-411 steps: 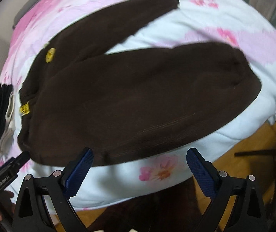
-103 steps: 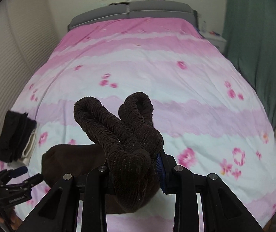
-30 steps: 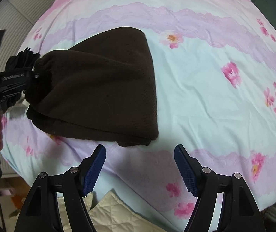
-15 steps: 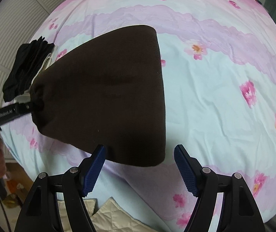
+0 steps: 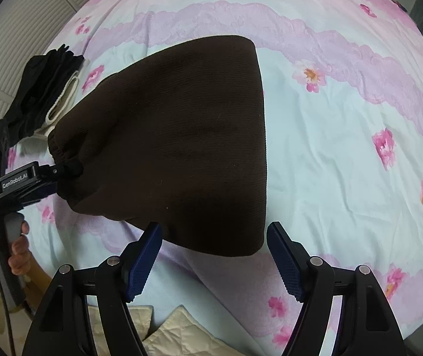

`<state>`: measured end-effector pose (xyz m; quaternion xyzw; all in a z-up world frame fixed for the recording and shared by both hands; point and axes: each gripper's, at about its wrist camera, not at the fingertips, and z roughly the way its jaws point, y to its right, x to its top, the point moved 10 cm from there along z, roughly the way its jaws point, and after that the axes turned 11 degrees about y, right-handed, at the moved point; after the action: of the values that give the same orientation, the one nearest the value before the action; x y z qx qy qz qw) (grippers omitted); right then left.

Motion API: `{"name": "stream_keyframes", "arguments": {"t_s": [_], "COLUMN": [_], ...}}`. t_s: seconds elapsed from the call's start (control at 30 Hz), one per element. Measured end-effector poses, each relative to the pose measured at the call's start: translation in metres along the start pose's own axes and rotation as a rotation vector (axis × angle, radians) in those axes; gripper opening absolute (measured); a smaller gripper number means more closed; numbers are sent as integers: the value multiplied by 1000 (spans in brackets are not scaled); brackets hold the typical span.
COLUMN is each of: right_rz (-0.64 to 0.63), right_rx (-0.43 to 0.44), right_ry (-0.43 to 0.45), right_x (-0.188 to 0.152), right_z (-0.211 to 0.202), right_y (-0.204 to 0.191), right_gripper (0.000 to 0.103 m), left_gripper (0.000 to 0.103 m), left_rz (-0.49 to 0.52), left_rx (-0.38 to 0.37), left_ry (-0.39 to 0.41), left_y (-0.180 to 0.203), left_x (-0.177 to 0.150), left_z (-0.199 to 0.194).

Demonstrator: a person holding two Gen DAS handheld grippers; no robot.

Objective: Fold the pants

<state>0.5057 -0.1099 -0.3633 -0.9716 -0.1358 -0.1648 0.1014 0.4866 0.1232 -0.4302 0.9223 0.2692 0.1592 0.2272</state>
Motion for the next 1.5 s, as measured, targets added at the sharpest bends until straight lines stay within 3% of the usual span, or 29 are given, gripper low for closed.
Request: {"name": "stream_keyframes", "arguments": {"t_s": [0.23, 0.33, 0.4, 0.5, 0.67, 0.8, 0.93, 1.13, 1.23, 1.4, 1.5], "right_rz": [-3, -7, -9, -8, 16, 50, 68, 93, 97, 88, 73], "right_rx": [-29, -42, -49, -56, -58, -56, -52, -46, -49, -58, -49], "right_ry": [-19, -30, -35, -36, -28, -8, 29, 70, 76, 76, 84], "right_x": [1, 1, 1, 3, 5, 9, 16, 23, 23, 25, 27], "right_z": [4, 6, 7, 7, 6, -2, -14, -25, -26, -22, -20], "right_y": [0, -1, -2, -2, 0, 5, 9, 12, 12, 9, 5], "right_gripper": [74, 74, 74, 74, 74, 74, 74, 74, 74, 74, 74], "left_gripper": [82, 64, 61, 53, 46, 46, 46, 47, 55, 68, 71], "left_rz": [-69, -98, -86, -9, 260, 371, 380, 269, 195, 260, 287], "left_rx": [-93, -149, -141, -111, -56, -65, -70, -51, -32, 69, 81], "left_ry": [-32, -57, -69, -79, -5, 85, 117, 21, -51, -21, -20], "left_y": [-1, 4, 7, 16, 55, 89, 97, 55, 33, 23, 24], "left_x": [-4, -7, -7, -5, 2, 20, 44, 55, 51, 55, 54], "left_z": [20, 26, 27, 18, -19, -45, -52, -30, -14, -12, -12]}}
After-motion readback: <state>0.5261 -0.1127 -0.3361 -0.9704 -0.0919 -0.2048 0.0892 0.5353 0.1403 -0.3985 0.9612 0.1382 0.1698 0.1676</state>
